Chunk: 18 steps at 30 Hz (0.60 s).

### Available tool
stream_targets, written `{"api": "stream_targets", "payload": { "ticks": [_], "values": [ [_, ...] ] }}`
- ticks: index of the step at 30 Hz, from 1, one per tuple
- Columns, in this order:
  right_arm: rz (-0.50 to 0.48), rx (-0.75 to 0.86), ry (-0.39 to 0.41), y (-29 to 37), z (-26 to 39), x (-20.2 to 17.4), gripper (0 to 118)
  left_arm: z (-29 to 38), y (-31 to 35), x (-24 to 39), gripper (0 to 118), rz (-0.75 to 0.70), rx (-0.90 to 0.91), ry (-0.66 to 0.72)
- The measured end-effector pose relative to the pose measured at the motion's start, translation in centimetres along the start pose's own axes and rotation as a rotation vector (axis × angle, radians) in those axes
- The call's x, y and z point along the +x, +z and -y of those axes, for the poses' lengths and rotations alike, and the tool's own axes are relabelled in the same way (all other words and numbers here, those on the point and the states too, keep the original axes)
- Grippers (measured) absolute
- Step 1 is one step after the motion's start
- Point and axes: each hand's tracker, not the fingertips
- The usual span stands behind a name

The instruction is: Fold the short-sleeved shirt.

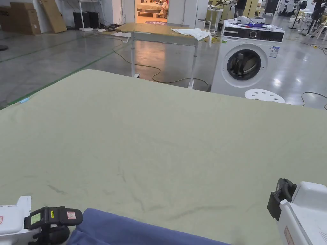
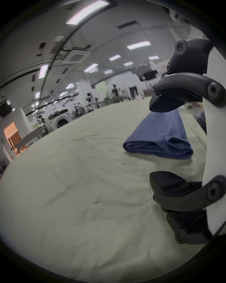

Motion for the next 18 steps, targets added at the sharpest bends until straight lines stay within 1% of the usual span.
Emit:
{"api": "stream_targets", "payload": {
  "ticks": [1, 3, 5, 6, 8, 9, 10, 11, 13, 15, 18],
  "values": [
    [0.0, -0.006, 0.0, -0.1, 0.1, 0.0, 2, 0.3, -0.2, 0.0, 82, 0.037, -0.001, 0.025],
    [-0.001, -0.015, -0.005, -0.1, 0.2, 0.1, 2, 0.3, -1.4, 0.0, 80, 0.098, -0.037, 0.025],
    [-0.004, -0.027, -0.022, -0.1, 0.3, 0.1, 2, 0.2, -2.8, 0.1, 69, 0.119, -0.104, -0.004],
    [-0.005, -0.028, -0.026, -0.1, 0.3, 0.1, 2, 0.2, -3.2, 0.3, 59, 0.111, -0.122, -0.009],
    [-0.004, -0.031, -0.027, -0.1, 0.4, 0.1, 2, 0.4, -4.4, 0.8, 31, 0.075, -0.168, -0.024],
    [-0.004, -0.032, -0.027, -0.2, 0.4, 0.1, 2, 0.3, -4.8, 0.6, 31, 0.049, -0.189, -0.026],
    [-0.004, -0.032, -0.028, -0.2, 0.4, 0.2, 2, 0.4, -5.2, 0.8, 26, 0.024, -0.201, -0.035],
    [-0.005, -0.032, -0.029, -0.2, 0.4, 0.2, 2, 0.6, -5.6, 0.9, 18, -0.001, -0.208, -0.052],
    [-0.004, -0.036, -0.03, -0.2, 0.3, 0.3, 2, 0.7, -5.4, 1.3, 10, 0.001, -0.186, -0.059],
    [-0.007, -0.036, -0.036, -0.2, 0.3, 0.5, 2, 0.7, -5.1, 2.0, 7, -0.01, -0.176, -0.064],
    [-0.004, -0.036, -0.035, -0.2, 0.3, 0.7, 2, 0.5, -4.5, 3.2, 6, -0.075, -0.165, -0.147]
  ]
}}
